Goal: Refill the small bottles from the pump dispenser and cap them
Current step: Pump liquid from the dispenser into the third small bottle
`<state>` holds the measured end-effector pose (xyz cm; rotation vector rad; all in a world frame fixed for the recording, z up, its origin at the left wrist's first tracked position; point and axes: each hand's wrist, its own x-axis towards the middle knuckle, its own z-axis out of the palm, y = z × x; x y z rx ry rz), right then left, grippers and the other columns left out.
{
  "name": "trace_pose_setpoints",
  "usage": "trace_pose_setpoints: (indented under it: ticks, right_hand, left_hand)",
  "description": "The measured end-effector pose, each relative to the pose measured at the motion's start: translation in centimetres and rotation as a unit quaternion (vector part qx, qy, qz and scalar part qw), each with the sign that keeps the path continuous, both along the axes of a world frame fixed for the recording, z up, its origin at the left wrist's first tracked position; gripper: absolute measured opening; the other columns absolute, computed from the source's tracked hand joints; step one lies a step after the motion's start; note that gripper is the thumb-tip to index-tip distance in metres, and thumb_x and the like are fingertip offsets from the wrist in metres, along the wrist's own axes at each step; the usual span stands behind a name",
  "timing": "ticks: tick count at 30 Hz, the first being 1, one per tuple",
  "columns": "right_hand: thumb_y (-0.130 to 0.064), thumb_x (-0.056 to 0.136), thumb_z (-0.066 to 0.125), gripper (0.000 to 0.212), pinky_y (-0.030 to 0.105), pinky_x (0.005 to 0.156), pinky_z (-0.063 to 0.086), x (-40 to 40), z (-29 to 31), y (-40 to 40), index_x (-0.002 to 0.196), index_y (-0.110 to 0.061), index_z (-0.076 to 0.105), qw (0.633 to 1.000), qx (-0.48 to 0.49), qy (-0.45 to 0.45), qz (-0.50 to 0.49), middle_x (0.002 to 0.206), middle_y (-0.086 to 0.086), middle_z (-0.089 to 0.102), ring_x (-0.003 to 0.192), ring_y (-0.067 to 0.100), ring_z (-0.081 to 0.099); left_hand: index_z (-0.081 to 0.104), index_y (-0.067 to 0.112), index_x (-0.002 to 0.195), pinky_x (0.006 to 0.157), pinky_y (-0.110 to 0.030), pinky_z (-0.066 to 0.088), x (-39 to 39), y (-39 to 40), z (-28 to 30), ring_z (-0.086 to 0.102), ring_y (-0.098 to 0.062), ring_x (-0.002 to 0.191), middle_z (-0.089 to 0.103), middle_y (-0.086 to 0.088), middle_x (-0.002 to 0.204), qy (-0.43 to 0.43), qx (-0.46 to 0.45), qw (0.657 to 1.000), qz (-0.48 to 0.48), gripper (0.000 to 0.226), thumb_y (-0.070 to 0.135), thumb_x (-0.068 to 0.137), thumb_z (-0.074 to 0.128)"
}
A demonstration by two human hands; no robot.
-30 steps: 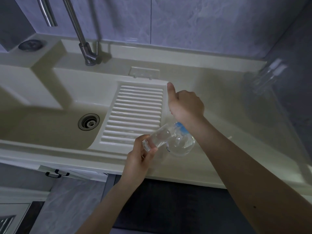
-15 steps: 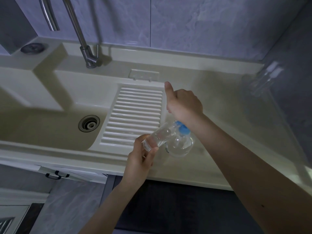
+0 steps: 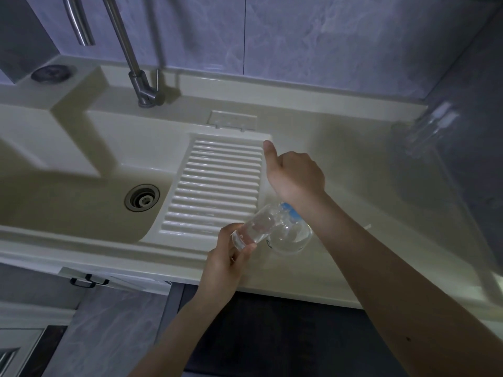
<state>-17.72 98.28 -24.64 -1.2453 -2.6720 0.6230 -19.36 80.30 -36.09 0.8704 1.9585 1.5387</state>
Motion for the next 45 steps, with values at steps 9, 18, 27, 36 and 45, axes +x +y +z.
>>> trace_pose_setpoints:
  ticks: [9,18,27,36,45]
  right_hand:
    - [-0.059,0.096,0.01,0.084,0.032,0.075,0.049,-0.1,0.6,0.8,0.076,-0.005,0.07,0.998,-0.038,0.054,0.005,0.08,0.005,0.072,0.071,0.023,0.064]
    - [-0.066,0.093,0.014,0.073,0.027,0.049,0.029,0.0,0.7,-0.2,0.051,-0.012,0.038,0.999,0.026,0.017,0.026,0.052,0.0,0.043,0.049,0.017,0.044]
    - [-0.065,0.094,0.014,0.073,0.028,0.049,0.027,0.0,0.4,-0.3,0.051,-0.011,0.037,0.999,0.02,0.004,0.031,0.053,0.001,0.043,0.051,0.018,0.043]
    - [-0.067,0.093,0.011,0.088,0.025,0.064,0.042,-0.2,0.9,0.6,0.077,-0.005,0.071,0.998,-0.011,0.064,0.018,0.077,0.005,0.071,0.067,0.021,0.062]
    - [-0.066,0.094,0.014,0.073,0.027,0.049,0.029,-0.1,0.9,0.1,0.051,-0.012,0.039,0.999,0.027,0.027,0.022,0.053,0.0,0.045,0.05,0.017,0.045]
  left_hand:
    - [0.045,0.042,0.108,0.052,-0.031,0.042,-0.2,0.1,1.2,0.044,-0.012,0.054,0.056,0.021,0.072,0.0,0.009,1.0,-0.001,0.029,0.02,0.092,0.057]
    - [0.044,0.046,0.111,0.056,-0.039,0.046,0.0,0.1,0.2,0.049,-0.025,0.058,0.058,0.01,0.073,-0.004,-0.004,1.0,-0.002,0.029,0.036,0.087,0.057]
    - [0.045,0.044,0.115,0.073,-0.054,0.052,-0.4,-0.2,-0.2,0.061,-0.038,0.086,0.065,-0.013,0.095,-0.003,-0.001,1.0,-0.002,0.038,0.052,0.079,0.055]
    - [0.047,0.043,0.107,0.05,-0.029,0.04,-0.1,0.1,0.6,0.043,-0.01,0.052,0.056,0.017,0.075,-0.021,0.043,0.999,-0.001,0.026,0.04,0.084,0.057]
    - [0.046,0.04,0.114,0.052,-0.03,0.042,-0.3,0.0,-0.3,0.046,-0.013,0.055,0.056,0.01,0.069,-0.021,0.006,1.0,-0.007,0.038,0.052,0.078,0.054]
